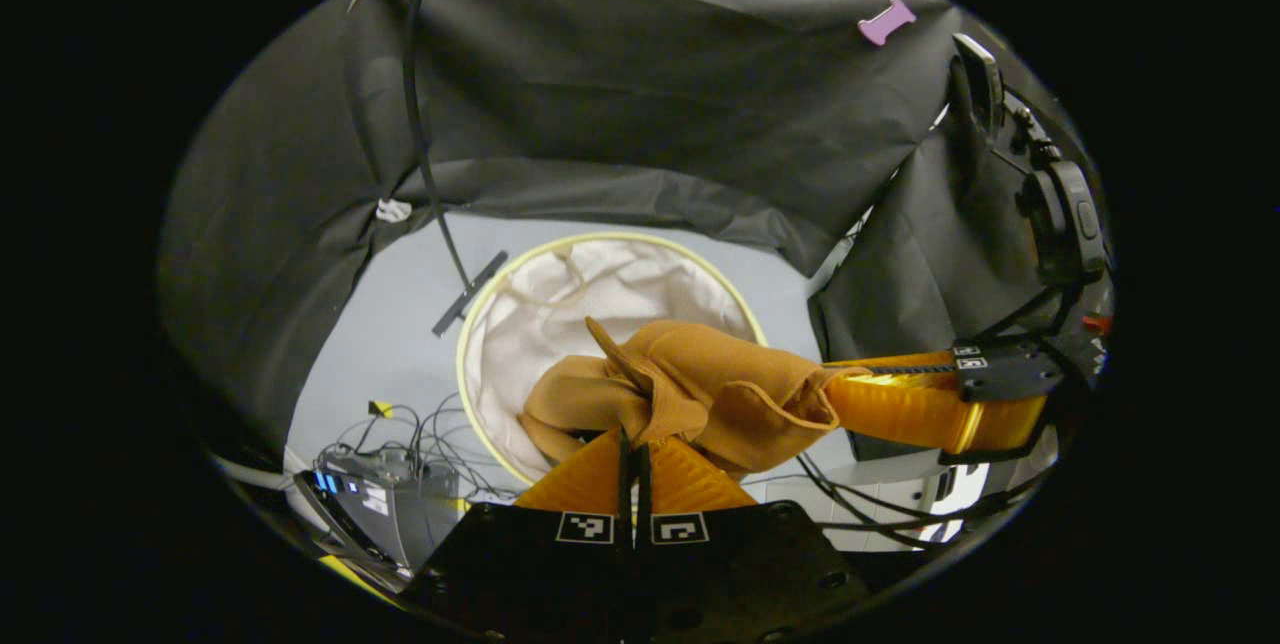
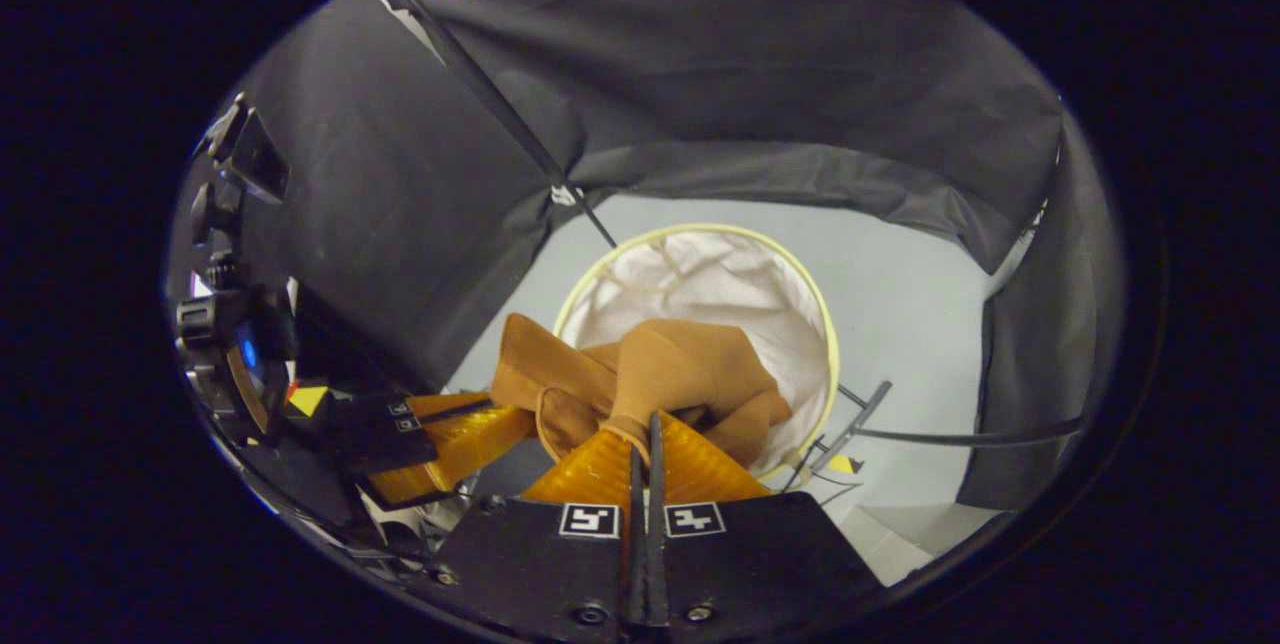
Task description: Grasp the clothes on the hanger with both hands and then place them into the laundry hamper below.
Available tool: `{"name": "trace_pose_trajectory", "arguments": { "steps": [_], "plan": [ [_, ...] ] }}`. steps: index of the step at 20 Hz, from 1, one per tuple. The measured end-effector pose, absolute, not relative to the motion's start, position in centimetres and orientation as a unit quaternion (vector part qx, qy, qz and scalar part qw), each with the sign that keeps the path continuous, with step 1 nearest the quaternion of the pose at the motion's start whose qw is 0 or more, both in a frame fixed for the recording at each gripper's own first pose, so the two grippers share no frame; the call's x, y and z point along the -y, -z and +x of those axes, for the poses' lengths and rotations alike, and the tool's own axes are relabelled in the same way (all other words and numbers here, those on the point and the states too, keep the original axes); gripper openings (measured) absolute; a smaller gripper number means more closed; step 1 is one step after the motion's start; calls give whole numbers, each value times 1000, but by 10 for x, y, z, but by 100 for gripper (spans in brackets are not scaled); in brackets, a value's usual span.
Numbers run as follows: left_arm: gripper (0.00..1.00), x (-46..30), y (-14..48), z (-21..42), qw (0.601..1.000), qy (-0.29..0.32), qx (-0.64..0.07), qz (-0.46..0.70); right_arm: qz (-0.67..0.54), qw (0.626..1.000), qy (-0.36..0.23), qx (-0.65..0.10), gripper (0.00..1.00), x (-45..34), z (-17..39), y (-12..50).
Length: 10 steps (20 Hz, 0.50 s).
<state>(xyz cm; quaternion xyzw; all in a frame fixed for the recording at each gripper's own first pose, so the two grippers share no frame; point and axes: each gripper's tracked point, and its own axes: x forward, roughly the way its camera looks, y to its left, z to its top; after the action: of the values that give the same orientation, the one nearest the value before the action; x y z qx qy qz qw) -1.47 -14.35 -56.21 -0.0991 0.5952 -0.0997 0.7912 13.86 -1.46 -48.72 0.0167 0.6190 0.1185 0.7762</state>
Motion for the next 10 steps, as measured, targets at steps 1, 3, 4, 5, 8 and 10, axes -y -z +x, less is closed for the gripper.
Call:
{"name": "trace_pose_trajectory", "arguments": {
  "steps": [1, 3, 4, 5, 8, 10],
  "plan": [
    [0, 139, 563, -18, 788, 93, -601, -92, 17, 781, -115, -613, 4, 16, 144, 484],
    [6, 136, 568, -19, 783, 83, -609, -95, 7, 796, -118, -594, 4, 15, 159, 472],
    [0, 133, 568, -15, 783, 76, -610, -94, -9, 799, -121, -589, 4, 18, 164, 464],
    [6, 130, 568, -10, 786, 71, -607, -97, -17, 799, -126, -588, 4, 21, 165, 458],
    [42, 135, 561, 0, 785, 79, -601, -124, -26, 797, -126, -590, 7, 23, 162, 464],
    [99, 120, 568, -4, 787, 64, -605, -99, -32, 797, -116, -592, 32, 25, 156, 470]
  ]
}}
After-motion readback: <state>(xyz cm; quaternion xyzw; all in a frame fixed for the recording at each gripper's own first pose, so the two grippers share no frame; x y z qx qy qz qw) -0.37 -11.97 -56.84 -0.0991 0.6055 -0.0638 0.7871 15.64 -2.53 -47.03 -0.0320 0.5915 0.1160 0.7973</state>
